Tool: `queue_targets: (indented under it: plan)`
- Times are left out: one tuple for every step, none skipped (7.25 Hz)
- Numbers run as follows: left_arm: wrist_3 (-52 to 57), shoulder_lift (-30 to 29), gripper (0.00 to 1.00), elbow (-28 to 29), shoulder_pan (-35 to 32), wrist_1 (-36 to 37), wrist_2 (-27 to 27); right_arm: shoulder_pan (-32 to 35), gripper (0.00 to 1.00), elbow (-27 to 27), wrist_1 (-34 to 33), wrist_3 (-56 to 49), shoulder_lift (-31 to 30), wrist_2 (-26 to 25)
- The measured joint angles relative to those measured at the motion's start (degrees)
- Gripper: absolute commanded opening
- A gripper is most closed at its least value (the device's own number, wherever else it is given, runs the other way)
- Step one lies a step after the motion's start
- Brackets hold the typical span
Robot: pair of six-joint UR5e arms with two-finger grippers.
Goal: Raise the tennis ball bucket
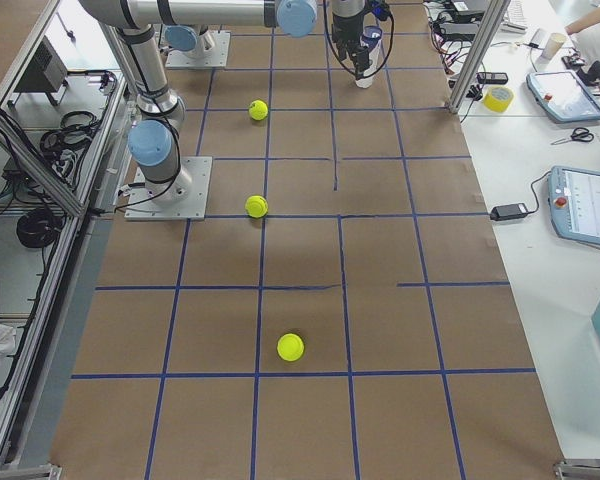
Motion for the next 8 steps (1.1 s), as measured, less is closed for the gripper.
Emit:
queue_targets:
  plan:
    - [1.85, 2.55, 1.00, -3.08, 1.45, -0.16, 0.06, -0.03, 1.00, 0.00, 0.01, 0.00, 0.00, 0.00]
    - [2.41, 4.82, 1.00, -6.19, 2.12, 0.23, 0.09, -0.05, 1.00, 0.00, 0.01, 0.03, 0.00, 0.00]
    - [2.30, 6.43, 1.00, -8.42, 2.29, 0.63, 0.13, -0.04, 1.00, 0.00, 0.01, 0.03, 0.00, 0.00]
    - [1.68, 7.44, 1.00, -9.91, 2.24, 0.81, 0.16, -0.03, 1.00, 0.00, -0.01, 0.01, 0.00, 0.00]
    - [0.48, 8.02, 1.00, -10.93, 2.15, 0.92, 0.13, -0.02, 1.00, 0.00, -0.03, 0.03, 0.00, 0.00]
    - [-0.69, 8.33, 1.00, -11.55, 2.12, 0.97, 0.07, -0.01, 1.00, 0.00, -0.04, 0.14, -0.02, 0.00]
    - [-1.22, 8.46, 1.00, -11.83, 2.10, 0.99, 0.08, -0.03, 1.00, 0.00, -0.05, 0.44, -0.19, 0.00]
    - [-1.44, 8.46, 1.00, -11.93, 2.09, 1.00, 0.14, -0.05, 1.00, 0.00, 0.77, 1.88, -0.64, -0.02]
